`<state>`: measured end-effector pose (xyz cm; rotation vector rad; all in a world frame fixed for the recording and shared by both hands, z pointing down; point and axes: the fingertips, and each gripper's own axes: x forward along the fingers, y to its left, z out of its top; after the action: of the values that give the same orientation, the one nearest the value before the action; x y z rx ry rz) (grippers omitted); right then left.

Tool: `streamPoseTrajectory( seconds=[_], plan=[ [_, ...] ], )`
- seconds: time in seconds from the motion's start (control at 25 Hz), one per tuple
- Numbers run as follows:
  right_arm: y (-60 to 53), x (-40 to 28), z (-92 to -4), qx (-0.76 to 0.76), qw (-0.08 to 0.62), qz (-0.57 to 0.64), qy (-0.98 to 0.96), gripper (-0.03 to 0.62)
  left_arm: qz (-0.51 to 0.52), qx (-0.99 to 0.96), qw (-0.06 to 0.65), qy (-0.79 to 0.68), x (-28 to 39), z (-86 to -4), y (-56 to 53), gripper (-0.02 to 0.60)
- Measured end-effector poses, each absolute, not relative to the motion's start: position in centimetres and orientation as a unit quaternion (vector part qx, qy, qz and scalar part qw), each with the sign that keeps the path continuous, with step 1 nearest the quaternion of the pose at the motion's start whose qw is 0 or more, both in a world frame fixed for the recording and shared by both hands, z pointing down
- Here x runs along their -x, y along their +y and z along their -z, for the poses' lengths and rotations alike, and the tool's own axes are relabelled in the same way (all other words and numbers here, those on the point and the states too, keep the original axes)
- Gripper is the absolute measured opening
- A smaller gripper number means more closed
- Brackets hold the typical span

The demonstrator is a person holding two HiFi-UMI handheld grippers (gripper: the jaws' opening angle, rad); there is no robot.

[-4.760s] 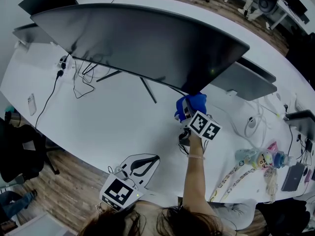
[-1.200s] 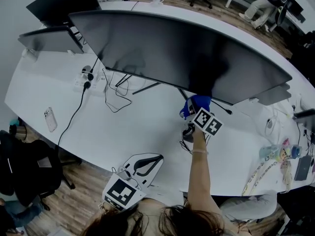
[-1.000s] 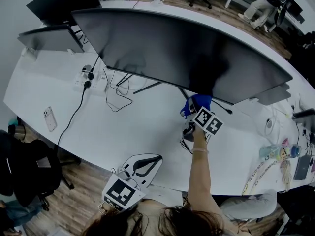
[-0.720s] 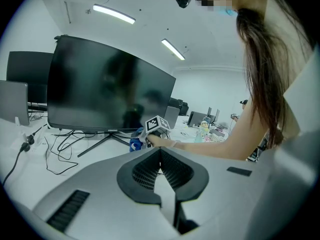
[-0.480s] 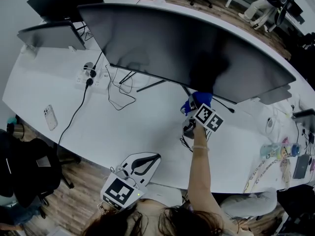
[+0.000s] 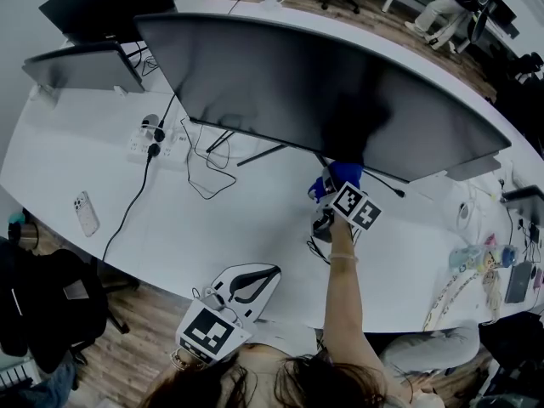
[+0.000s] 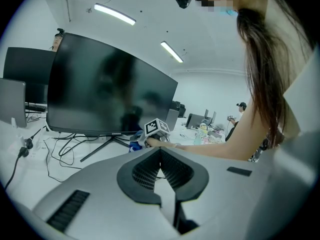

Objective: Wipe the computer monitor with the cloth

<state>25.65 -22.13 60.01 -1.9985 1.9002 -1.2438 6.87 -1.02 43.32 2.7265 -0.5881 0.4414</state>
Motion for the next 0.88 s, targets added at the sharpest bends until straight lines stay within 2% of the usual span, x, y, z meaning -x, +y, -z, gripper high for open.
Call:
streamPoseTrajectory(
  seconds=[0.88],
  plan=[
    [-22.5, -24.7, -59.5, 0.693, 0.077, 0.401, 0.594, 0.097, -0.154, -0.959, 0.150, -0.184, -0.4, -43.1, -0.3, 0.009]
  ],
)
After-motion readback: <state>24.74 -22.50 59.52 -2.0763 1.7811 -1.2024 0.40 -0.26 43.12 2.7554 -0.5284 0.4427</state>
